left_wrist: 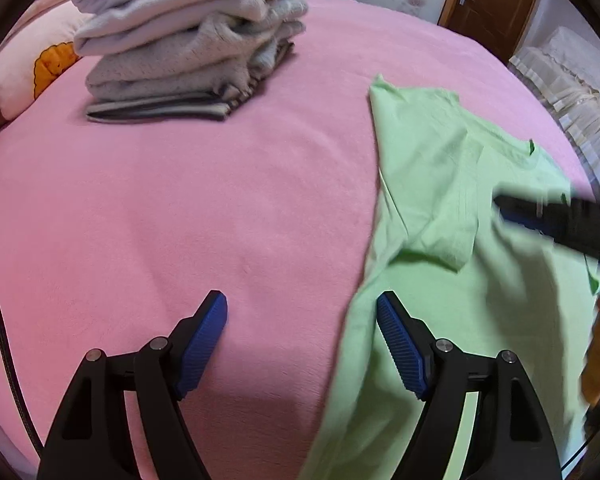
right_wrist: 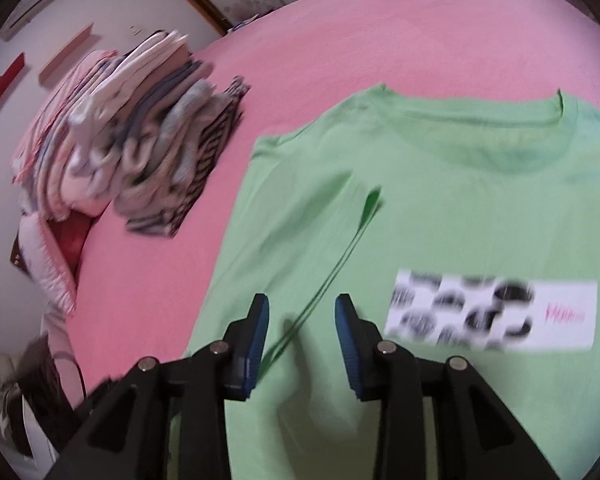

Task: Fold small clothes

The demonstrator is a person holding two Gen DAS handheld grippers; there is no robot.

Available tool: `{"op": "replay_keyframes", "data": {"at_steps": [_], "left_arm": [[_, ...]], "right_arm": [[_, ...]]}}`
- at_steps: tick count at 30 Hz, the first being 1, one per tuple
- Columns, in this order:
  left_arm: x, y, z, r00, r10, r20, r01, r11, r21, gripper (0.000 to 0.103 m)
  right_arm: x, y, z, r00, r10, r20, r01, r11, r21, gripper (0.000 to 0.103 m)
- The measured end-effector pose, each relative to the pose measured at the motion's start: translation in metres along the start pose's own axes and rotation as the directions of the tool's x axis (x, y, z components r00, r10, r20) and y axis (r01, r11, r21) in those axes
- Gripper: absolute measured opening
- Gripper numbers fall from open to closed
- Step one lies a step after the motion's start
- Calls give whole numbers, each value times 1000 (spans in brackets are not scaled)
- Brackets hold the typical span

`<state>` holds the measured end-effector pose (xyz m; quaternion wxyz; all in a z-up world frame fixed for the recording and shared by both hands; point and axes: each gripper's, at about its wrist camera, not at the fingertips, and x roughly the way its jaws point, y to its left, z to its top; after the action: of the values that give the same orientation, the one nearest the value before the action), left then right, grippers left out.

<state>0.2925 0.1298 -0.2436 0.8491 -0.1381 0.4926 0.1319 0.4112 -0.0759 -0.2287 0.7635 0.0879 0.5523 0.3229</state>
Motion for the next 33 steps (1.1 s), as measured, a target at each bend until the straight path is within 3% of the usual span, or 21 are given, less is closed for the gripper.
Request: {"op": "replay_keyframes", "data": {"at_steps": [4, 7, 12, 15, 17, 18, 19, 21, 22, 24, 28, 33], "left_arm": [[-2, 9, 37, 999, -14, 51, 15, 1000, -14, 76], [14, 5, 75, 996, -64, 63, 64, 998, 8, 76], [66, -14, 126, 977, -205, -57, 207, 978, 31, 76], [94, -23, 144, 967, -231, -111, 235, 972, 29, 75], [108, -26, 151, 967, -223, -121, 227, 974, 18, 73], [113, -27, 155, 969, -217, -121, 220, 976, 10, 69], [117, -27, 158, 971, -207, -117, 209, 978, 6, 58], [120, -31, 163, 978, -181, -105, 185, 982, 26, 26], [121, -32, 165, 981, -166, -102, 170, 985, 35, 4], [126, -27, 167, 987, -136, -90, 138, 990, 13, 3], [125, -19, 167, 984, -169, -63, 167, 985, -44, 4], [118, -18, 171, 966, -256, -45, 254, 966, -46, 25]], "right_arm": [[15, 7, -21, 998, 59, -27, -59, 998, 9, 34], [28, 8, -22, 997, 69, -18, -69, 997, 25, 34], [31, 1, -14, 994, 102, 48, -106, 991, 76, 34], [35, -3, -6, 990, 109, 85, -118, 988, 102, 34], [38, -5, -3, 990, 108, 94, -118, 987, 112, 28], [40, -6, -1, 991, 95, 96, -106, 988, 115, 19], [41, -7, -1, 992, 85, 94, -95, 989, 116, 8], [42, -8, -3, 993, 65, 96, -76, 990, 119, 3], [41, -9, -5, 993, 61, 103, -73, 990, 122, 3], [37, -10, -8, 992, 37, 120, -53, 990, 129, 3], [34, -11, -12, 993, 13, 113, -28, 992, 124, 3], [14, -20, -5, 991, 34, 133, -55, 986, 156, 11]]}}
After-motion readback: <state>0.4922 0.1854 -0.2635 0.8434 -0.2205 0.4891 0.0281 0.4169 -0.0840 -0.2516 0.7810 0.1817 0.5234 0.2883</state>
